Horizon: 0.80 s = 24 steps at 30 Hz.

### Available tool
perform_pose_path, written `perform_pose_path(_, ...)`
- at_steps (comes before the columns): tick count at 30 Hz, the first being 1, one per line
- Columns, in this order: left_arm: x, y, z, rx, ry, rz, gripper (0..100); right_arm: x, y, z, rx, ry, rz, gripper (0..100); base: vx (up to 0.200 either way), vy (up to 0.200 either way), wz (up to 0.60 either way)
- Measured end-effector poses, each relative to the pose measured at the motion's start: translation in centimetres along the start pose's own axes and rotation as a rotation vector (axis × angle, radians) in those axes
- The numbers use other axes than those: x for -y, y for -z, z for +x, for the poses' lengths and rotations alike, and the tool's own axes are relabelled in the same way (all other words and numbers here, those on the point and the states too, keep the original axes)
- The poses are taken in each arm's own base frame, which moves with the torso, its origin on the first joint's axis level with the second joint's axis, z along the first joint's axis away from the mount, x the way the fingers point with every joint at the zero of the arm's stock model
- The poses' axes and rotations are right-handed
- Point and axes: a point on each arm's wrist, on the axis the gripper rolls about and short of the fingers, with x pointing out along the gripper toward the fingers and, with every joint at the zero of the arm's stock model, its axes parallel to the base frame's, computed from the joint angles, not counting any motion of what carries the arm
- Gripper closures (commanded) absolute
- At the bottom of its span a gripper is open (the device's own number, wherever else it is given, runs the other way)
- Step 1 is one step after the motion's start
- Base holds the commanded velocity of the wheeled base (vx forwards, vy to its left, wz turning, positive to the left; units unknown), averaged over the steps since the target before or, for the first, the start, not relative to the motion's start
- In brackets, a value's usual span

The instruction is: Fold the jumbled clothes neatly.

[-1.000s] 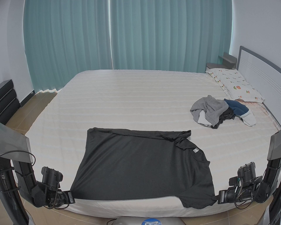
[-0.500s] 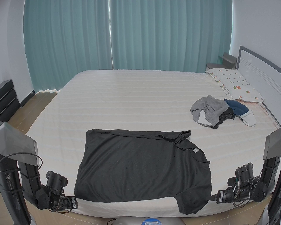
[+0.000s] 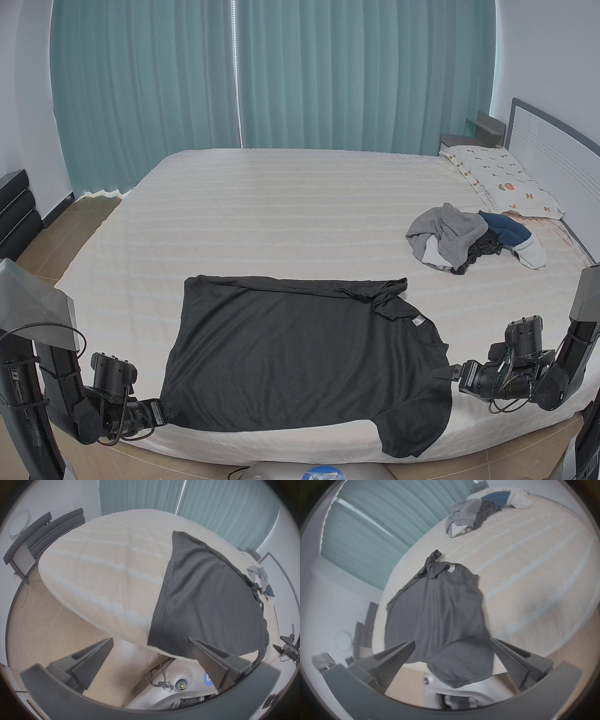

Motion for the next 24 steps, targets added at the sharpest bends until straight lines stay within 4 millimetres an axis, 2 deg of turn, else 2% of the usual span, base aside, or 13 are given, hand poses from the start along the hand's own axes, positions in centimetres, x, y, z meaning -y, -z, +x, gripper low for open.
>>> perform_pose_path(8, -0.1, -1.8, 0.3, 0.074, 0.055, -0.095, 0, -0.3, -0.1, -0.3, -0.027, -0.075, 0.104, 0, 0.0, 0.0, 0.0)
perform_pose_path(17, -0.9, -2.8, 0.7, 0.08, 0.096, -0.149, 0, -0.3, -0.1, -0.2, -0.03, -0.087, 0.142, 0, 0.0, 0.2, 0.0)
perform_pose_path(24, -1.1, -2.8, 0.8, 0.079, 0.096, -0.155, 0, -0.4, 0.0, -0.1, -0.032, -0.087, 0.141, 0, 0.0, 0.0, 0.0)
